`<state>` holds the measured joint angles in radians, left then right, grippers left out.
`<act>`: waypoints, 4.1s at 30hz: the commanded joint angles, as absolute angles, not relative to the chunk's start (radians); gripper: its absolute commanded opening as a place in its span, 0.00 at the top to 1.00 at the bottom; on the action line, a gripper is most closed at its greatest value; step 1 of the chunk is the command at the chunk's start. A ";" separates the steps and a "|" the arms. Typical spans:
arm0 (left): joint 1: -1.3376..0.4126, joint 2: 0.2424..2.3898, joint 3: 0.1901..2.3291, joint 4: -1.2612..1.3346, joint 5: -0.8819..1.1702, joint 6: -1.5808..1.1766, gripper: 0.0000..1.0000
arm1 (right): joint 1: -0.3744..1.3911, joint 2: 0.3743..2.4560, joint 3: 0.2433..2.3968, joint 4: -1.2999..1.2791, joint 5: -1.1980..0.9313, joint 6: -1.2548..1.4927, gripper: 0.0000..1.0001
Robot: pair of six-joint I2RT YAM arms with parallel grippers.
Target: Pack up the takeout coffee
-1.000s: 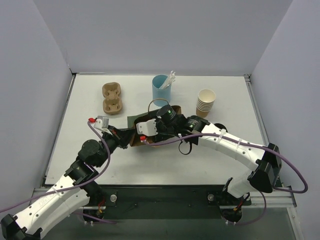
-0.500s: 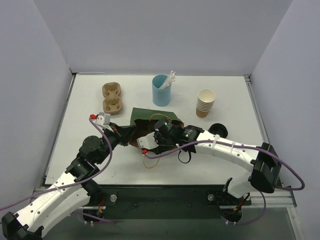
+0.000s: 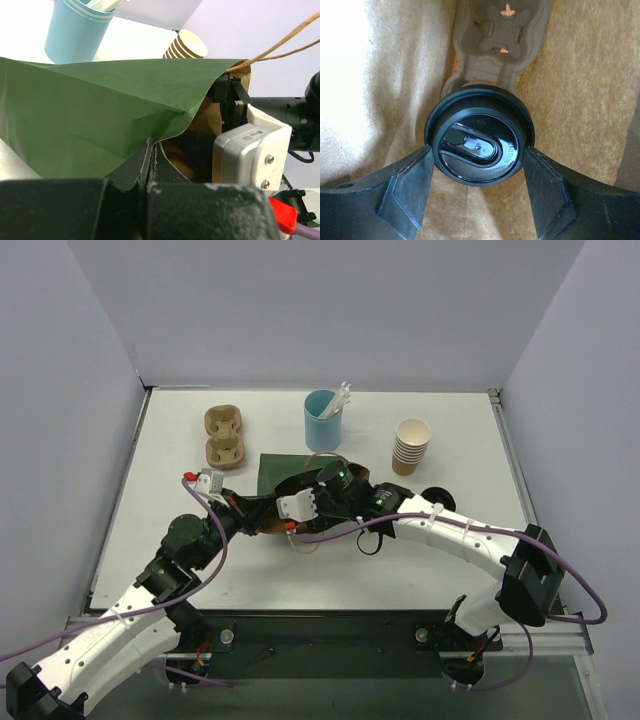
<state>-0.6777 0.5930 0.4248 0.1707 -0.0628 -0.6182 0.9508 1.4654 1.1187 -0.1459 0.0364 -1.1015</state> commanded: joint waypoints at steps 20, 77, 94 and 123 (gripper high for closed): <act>-0.641 0.623 0.494 0.144 -0.041 -0.649 1.00 | 0.917 1.459 1.195 -0.173 -0.038 -1.304 0.83; -0.558 0.499 0.429 0.034 0.034 -0.588 1.00 | 0.971 1.565 1.164 -0.015 0.061 -1.111 0.86; -0.558 0.509 0.445 0.057 0.057 -0.615 1.00 | 0.962 1.617 1.174 0.061 0.023 -1.181 0.88; -0.560 0.499 0.416 0.066 0.040 -0.614 1.00 | 0.925 1.629 1.212 -0.035 -0.074 -1.129 0.88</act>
